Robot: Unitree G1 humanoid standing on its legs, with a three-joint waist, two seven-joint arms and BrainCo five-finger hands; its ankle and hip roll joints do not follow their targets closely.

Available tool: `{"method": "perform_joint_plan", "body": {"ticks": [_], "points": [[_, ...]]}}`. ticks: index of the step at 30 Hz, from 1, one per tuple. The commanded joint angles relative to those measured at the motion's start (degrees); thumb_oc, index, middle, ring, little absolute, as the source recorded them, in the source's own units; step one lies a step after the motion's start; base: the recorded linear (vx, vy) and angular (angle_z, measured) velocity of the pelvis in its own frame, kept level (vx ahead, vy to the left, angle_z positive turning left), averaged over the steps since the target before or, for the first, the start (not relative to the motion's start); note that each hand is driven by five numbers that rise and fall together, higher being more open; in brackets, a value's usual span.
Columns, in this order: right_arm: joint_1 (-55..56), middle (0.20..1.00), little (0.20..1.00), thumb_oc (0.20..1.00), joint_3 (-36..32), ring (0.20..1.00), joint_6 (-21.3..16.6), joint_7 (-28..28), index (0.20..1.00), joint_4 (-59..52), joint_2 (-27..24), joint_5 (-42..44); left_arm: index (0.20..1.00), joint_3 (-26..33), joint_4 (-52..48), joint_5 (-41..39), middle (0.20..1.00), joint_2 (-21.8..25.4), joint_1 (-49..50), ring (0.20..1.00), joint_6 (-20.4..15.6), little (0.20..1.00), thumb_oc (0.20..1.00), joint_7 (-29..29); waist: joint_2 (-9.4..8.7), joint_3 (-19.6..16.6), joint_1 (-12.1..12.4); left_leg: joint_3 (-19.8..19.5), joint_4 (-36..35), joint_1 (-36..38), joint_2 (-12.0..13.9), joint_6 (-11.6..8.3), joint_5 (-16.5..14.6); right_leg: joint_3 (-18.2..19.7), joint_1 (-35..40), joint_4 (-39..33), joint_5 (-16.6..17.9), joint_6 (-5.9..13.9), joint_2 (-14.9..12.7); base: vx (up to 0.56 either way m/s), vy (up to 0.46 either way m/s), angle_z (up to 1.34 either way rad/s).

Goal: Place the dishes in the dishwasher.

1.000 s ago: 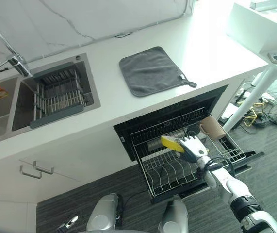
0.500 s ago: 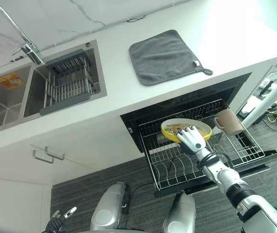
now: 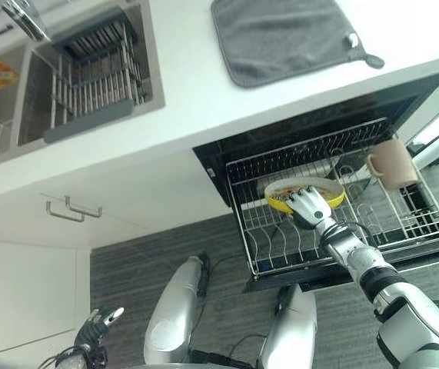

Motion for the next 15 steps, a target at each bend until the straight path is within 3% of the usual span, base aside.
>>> {"method": "perform_joint_plan", "body": {"ticks": [1, 11, 15], "points": [[-5.8, 0.200, 0.200, 0.200, -0.6, 0.200, 0.1, -2.3, 0.200, 2.5, 1.2, 2.3, 1.000, -1.3, -2.9, -4.8, 1.000, 5.3, 1.7, 1.000, -3.1, 1.000, 1.000, 0.4, -2.28, -3.6, 2.7, 0.2, 4.5, -3.1, -1.9, 5.22, 5.5, -1.5, 1.6, -0.3, 4.2, -0.86, -1.8, -0.16, 0.057, -0.01], [-14.4, 0.200, 0.200, 0.200, 2.8, 0.200, -0.4, -3.2, 0.200, 8.3, 2.1, 1.8, 1.000, -2.9, -6.5, -8.5, 1.000, 5.5, 0.2, 1.000, -3.5, 1.000, 1.000, 0.8, -0.93, -2.4, 4.0, 0.7, 4.2, -7.3, -3.3, 6.05, 5.1, -0.7, -4.2, 1.3, 4.2, -0.84, -2.3, -0.12, 0.036, -0.01], [-16.6, 0.200, 0.200, 0.200, 3.9, 0.200, -3.7, -1.9, 0.200, 10.6, 2.5, 1.7, 1.000, -3.3, -7.4, -9.6, 1.000, 5.9, -0.5, 1.000, -3.3, 1.000, 1.000, 1.3, -0.86, -2.3, 4.6, 0.8, 4.4, -8.3, -3.8, 6.36, 4.4, -0.9, -5.6, 1.8, 4.2, -0.86, -2.7, -0.06, 0.027, 0.02]]}}
